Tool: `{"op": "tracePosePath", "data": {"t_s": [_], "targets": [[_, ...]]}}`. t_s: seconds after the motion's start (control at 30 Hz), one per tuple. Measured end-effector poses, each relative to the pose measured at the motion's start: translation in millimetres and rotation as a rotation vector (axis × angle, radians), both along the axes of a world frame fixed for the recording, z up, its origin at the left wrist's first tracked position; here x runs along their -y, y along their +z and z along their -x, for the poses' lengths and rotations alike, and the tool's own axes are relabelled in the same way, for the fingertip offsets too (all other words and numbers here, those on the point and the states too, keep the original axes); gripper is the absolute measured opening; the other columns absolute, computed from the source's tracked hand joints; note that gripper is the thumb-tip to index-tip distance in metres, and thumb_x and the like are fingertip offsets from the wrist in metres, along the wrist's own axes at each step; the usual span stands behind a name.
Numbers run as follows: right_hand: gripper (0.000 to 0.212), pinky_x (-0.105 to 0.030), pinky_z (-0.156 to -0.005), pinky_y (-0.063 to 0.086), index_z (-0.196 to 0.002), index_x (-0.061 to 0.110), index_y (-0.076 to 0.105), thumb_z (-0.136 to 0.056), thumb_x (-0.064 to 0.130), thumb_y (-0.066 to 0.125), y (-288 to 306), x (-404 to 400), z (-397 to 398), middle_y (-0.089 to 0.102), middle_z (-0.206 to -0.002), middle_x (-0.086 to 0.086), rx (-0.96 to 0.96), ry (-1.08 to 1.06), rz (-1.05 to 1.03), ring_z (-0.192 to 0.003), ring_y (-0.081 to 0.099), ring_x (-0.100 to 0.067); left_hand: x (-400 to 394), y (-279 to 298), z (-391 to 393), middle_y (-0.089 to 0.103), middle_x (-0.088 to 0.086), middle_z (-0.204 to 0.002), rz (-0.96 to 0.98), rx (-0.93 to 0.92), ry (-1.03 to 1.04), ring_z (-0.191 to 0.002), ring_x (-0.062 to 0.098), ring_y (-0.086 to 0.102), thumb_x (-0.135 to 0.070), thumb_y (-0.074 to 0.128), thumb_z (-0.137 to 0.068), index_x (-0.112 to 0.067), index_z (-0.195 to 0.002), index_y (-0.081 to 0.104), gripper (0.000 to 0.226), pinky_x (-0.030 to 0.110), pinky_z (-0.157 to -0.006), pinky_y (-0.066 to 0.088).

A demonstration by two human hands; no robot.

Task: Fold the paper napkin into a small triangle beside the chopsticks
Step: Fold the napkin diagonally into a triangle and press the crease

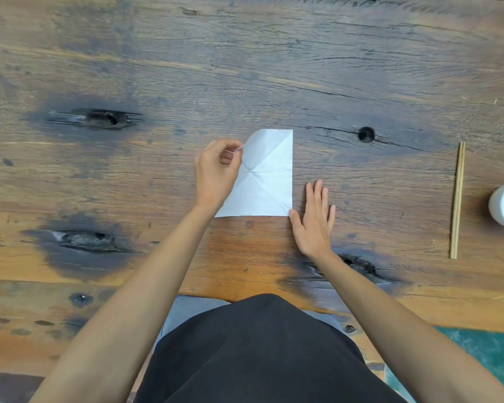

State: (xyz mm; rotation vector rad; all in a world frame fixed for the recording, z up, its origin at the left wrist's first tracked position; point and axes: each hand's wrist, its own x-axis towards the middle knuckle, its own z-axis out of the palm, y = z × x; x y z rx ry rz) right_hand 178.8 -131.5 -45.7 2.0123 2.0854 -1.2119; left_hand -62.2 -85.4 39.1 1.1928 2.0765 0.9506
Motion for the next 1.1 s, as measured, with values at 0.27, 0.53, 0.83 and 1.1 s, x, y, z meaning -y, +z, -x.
{"op": "tracePosePath", "data": {"t_s": [0.27, 0.53, 0.83, 1.1], "targets": [[0.071, -0.044, -0.125, -0.011, -0.165, 0.027, -0.003, -0.108, 0.041, 0.036, -1.0, -1.2, -9.6, -0.019, -0.172, 0.008, 0.037, 0.077, -0.016, -0.157, -0.020, -0.011, 41.5, 0.9, -50.9, 0.073, 0.004, -0.089, -0.107, -0.309, -0.362, -0.083, 0.027, 0.065, -0.008, 0.072, -0.090, -0.009, -0.096, 0.078, 0.008, 0.038, -0.075, 0.052], [0.071, -0.044, -0.125, -0.011, -0.165, 0.028, -0.002, -0.107, 0.041, 0.037, -4.9, -0.3, -9.8, -0.017, -0.172, 0.008, 0.030, 0.068, -0.033, -0.157, -0.020, -0.010, 63.8, -22.2, -82.1, 0.071, 0.000, -0.089, -0.011, -0.425, -0.488, -0.080, 0.028, 0.062, -0.017, 0.074, -0.088, -0.018, -0.093, 0.079, 0.007, 0.041, -0.064, 0.050], [0.072, -0.043, -0.124, -0.014, -0.165, 0.026, -0.003, -0.108, 0.037, 0.039, -3.6, 0.0, -10.9, -0.018, -0.172, 0.006, 0.005, 0.075, -0.039, -0.157, -0.020, -0.011, 67.0, -46.6, -81.0, 0.069, -0.003, -0.091, 0.062, -0.508, -0.571, -0.083, 0.028, 0.063, -0.018, 0.076, -0.085, -0.022, -0.095, 0.079, 0.011, 0.037, -0.064, 0.047], [0.068, -0.042, -0.123, -0.016, -0.165, 0.025, -0.003, -0.110, 0.029, 0.036, 0.1, -0.6, -11.3, -0.019, -0.172, 0.005, -0.007, 0.075, -0.033, -0.157, -0.021, -0.011, 67.7, -54.3, -77.1, 0.070, -0.004, -0.091, 0.057, -0.540, -0.638, -0.085, 0.027, 0.062, -0.023, 0.074, -0.089, -0.023, -0.099, 0.080, 0.012, 0.037, -0.067, 0.046]]}}
